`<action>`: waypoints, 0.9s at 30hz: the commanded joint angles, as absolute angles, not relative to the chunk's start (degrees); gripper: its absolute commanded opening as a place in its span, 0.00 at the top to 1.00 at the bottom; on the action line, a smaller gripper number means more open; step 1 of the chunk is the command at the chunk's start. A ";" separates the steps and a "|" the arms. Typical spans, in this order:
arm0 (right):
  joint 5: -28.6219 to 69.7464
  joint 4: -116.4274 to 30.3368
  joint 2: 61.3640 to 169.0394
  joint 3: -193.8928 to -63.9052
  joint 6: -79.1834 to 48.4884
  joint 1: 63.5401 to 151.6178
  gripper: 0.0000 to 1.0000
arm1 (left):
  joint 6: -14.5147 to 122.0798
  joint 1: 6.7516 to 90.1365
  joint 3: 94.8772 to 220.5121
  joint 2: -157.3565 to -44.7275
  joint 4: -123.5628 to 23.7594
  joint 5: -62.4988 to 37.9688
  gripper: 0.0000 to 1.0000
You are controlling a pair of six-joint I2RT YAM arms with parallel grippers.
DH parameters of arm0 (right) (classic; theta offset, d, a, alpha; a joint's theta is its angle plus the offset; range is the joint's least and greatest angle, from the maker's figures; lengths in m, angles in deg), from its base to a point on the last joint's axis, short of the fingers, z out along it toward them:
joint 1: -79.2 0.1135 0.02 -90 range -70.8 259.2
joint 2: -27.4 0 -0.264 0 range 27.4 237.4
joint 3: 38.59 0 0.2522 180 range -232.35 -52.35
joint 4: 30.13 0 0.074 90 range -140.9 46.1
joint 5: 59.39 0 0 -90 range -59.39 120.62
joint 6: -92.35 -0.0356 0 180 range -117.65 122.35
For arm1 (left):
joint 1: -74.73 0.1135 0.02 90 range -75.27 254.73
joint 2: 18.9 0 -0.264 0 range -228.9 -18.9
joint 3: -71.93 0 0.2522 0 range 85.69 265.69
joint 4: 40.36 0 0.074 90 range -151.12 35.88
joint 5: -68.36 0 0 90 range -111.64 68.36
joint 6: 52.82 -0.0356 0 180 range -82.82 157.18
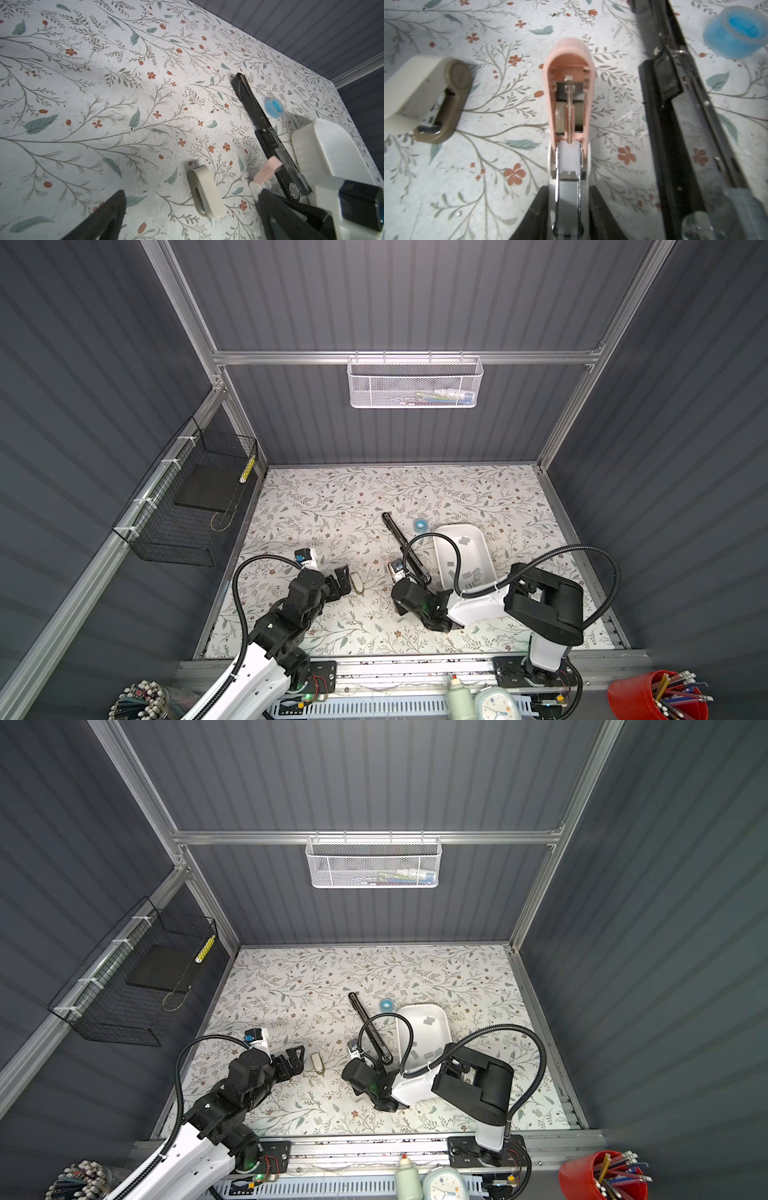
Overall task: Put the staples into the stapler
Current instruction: 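Move the right gripper over the open pink stapler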
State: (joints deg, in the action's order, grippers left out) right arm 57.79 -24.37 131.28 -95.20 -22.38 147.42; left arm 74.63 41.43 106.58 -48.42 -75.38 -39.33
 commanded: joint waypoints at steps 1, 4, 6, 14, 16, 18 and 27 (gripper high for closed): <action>57.51 -22.95 133.13 -96.21 -20.66 148.35 0.68 | 72.90 41.25 106.43 -48.58 -72.52 -36.46 0.00; 56.86 -22.79 134.03 -97.03 -20.84 148.32 0.68 | 74.27 41.26 107.11 -49.45 -70.22 -36.40 0.00; 56.47 -22.60 133.99 -97.01 -21.11 148.31 0.68 | 74.45 41.25 107.47 -50.28 -68.39 -36.44 0.00; 55.67 -19.64 132.88 -94.91 -20.21 147.97 0.54 | 68.47 41.25 108.71 -59.36 -56.50 -26.78 0.00; 55.67 -19.94 131.15 -93.87 -20.30 148.01 0.53 | 68.20 41.25 109.88 -61.56 -54.81 -25.54 0.00; 55.38 -19.34 129.37 -92.27 -20.41 147.96 0.53 | 67.74 41.26 111.84 -63.26 -55.35 -26.16 0.00; 53.26 -16.29 128.46 -88.68 -20.50 147.90 0.55 | 67.45 41.25 112.04 -61.97 -55.61 -27.70 0.00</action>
